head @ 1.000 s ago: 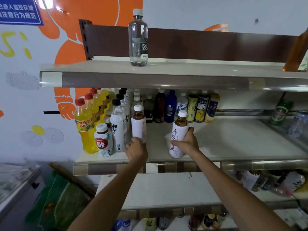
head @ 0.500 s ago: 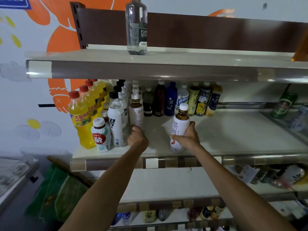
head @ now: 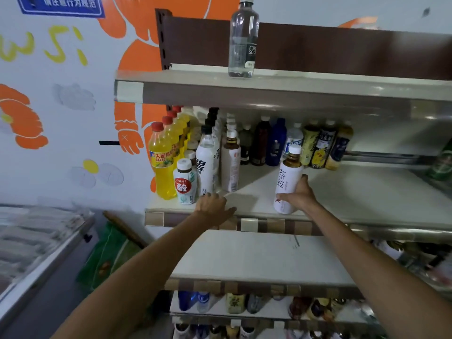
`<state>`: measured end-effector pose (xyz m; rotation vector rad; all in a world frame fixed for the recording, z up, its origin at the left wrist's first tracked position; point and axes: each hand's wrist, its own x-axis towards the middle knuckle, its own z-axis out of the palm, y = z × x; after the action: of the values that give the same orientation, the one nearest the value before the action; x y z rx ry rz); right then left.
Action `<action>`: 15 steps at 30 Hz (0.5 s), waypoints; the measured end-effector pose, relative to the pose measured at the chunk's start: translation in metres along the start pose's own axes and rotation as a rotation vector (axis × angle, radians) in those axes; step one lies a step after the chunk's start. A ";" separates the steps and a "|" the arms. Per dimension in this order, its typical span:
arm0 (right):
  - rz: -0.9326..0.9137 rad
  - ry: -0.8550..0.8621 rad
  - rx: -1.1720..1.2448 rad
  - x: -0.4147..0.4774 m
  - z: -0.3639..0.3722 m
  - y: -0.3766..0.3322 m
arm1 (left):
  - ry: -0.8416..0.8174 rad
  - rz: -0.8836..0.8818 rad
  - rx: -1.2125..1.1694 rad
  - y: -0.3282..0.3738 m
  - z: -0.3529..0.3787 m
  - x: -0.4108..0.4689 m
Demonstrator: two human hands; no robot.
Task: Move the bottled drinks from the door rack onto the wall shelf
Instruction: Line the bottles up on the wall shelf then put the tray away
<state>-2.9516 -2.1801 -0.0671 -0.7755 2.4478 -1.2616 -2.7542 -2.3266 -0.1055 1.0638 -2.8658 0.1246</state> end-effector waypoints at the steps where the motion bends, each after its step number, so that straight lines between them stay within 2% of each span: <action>1: -0.004 0.003 -0.001 -0.002 0.004 -0.005 | -0.013 0.026 0.024 -0.005 0.000 -0.004; 15: -0.100 -0.029 -0.049 -0.024 0.110 -0.070 | -0.009 0.035 0.069 -0.019 0.003 -0.008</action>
<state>-2.8563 -2.2725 -0.0736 -0.9336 2.4525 -1.2207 -2.7358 -2.3354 -0.1085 1.0283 -2.9089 0.2223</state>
